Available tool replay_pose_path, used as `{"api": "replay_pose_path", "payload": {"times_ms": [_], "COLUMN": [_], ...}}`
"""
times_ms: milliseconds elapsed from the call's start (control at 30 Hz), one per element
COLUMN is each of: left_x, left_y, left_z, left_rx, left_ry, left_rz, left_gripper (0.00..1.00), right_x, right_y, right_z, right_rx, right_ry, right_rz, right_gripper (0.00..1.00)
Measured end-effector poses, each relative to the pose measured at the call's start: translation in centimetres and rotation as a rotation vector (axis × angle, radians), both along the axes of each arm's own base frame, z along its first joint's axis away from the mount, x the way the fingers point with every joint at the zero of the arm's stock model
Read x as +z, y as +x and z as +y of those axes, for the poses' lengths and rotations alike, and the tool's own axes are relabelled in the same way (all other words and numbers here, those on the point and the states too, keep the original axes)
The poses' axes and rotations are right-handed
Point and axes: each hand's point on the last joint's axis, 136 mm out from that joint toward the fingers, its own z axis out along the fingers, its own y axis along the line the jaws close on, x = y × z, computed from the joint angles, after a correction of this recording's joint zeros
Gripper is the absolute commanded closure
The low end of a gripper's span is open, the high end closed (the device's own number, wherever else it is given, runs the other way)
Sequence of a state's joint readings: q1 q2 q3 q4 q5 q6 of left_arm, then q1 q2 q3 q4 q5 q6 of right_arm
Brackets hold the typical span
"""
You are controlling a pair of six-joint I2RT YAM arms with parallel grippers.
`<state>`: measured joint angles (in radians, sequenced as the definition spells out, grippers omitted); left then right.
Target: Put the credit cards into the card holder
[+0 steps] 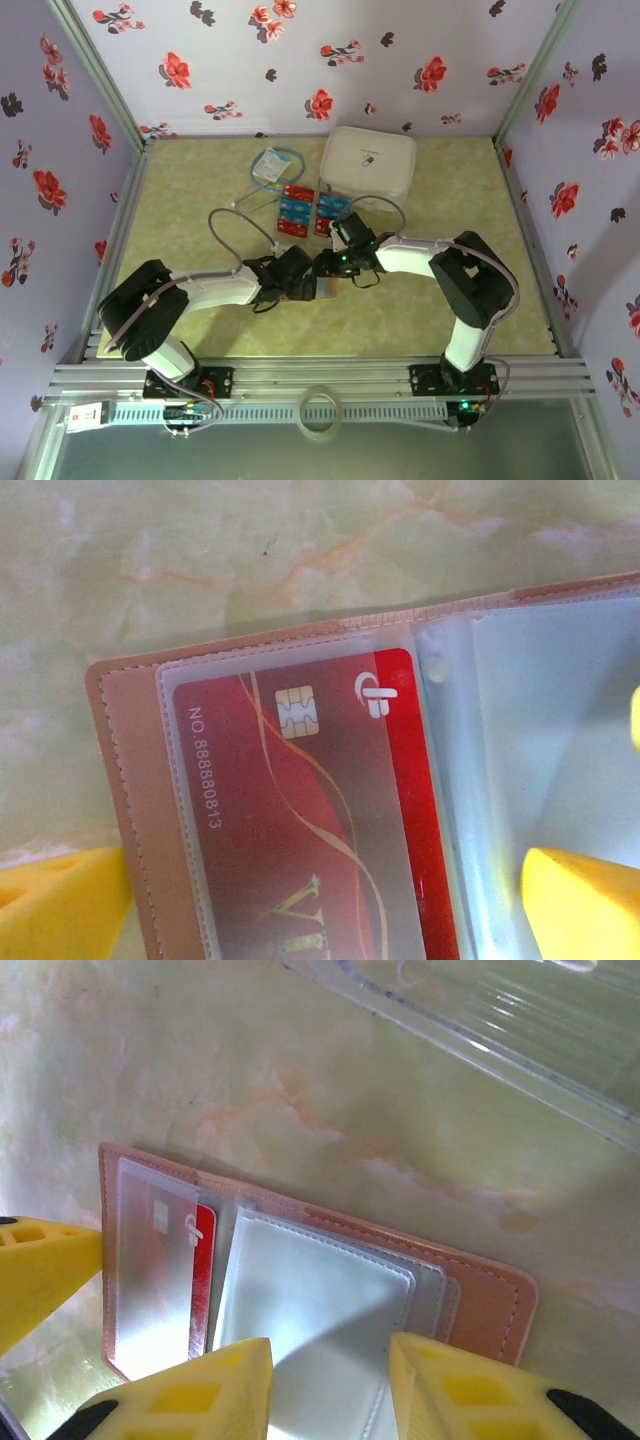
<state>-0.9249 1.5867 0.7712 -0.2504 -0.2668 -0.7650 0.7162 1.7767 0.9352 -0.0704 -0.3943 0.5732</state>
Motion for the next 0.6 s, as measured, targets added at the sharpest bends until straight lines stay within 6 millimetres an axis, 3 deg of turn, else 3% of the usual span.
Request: {"api": "replay_pose_path", "payload": {"times_ms": [400,600], "left_x": [0.03,0.13], "left_y": [0.04,0.03], "left_z": [0.04,0.05], "left_rx": [0.001,0.001], "left_ry": [-0.001,-0.004], "left_rz": [-0.005,-0.006], "left_gripper": [0.00,0.00], "right_x": [0.50,0.39], "right_y": [0.11,0.10], "right_z": [0.59,0.11], "right_rx": [-0.010,-0.010], "right_ry": [0.037,0.012], "right_rz": [0.009,-0.003], "right_gripper": [0.69,0.82]}}
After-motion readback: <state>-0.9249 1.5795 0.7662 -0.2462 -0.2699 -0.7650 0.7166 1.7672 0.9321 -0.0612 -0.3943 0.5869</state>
